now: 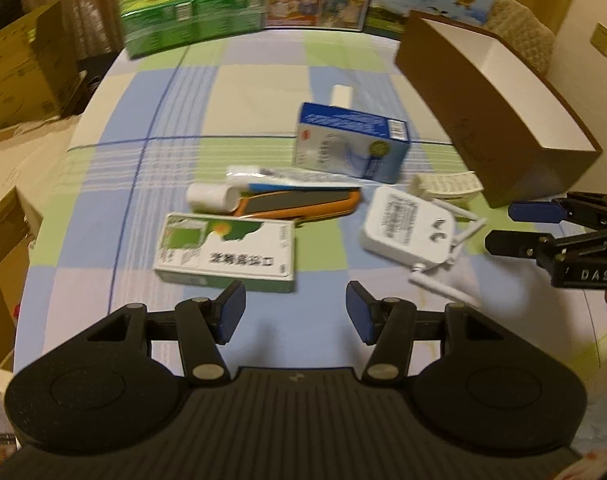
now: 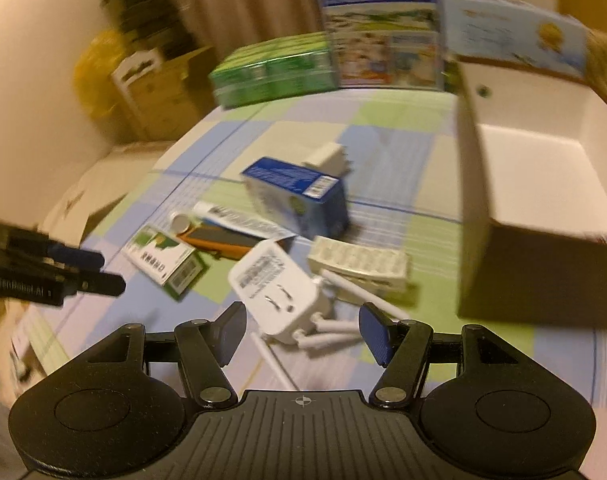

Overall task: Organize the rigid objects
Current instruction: 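Withdraw the right gripper from the box back over the table, then grasp the white wireless repeater with the right gripper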

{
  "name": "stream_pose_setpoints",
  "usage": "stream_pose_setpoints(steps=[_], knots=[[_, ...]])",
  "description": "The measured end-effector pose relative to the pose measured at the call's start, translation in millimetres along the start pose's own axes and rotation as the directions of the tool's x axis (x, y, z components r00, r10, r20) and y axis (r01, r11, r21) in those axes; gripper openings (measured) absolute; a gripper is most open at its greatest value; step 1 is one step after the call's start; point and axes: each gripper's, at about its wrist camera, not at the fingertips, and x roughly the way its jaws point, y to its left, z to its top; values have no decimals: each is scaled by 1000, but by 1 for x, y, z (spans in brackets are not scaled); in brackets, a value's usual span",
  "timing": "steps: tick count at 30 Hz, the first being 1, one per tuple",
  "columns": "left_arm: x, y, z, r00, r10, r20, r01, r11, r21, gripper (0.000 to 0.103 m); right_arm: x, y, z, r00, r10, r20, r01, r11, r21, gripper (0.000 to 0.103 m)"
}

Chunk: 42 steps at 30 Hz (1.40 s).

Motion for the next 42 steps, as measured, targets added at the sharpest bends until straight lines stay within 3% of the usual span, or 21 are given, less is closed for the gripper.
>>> stream_pose_setpoints(steps=[8, 16, 25, 32, 42], knots=[[10, 14, -8, 1000, 27, -12, -28, 999, -35, 52, 41, 17, 0, 999, -22, -41, 12, 976, -216, 60], [19, 18, -8, 999, 29, -31, -30, 999, -41, 52, 72, 22, 0, 994, -47, -95, 15, 951, -310, 60], [27, 20, -5, 999, 22, -42, -24, 999, -45, 53, 91, 38, -9, 991, -105, -87, 63, 918, -390, 58], [33, 19, -1, 999, 14, -53, -15, 1000, -26, 54, 83, 38, -11, 982, -154, -112, 113, 944, -310, 57], [50, 1, 7, 994, 103, -47, -100, 992, 71, 56, 54, 7, -17, 950, -255, -181, 248, 967, -63, 57]])
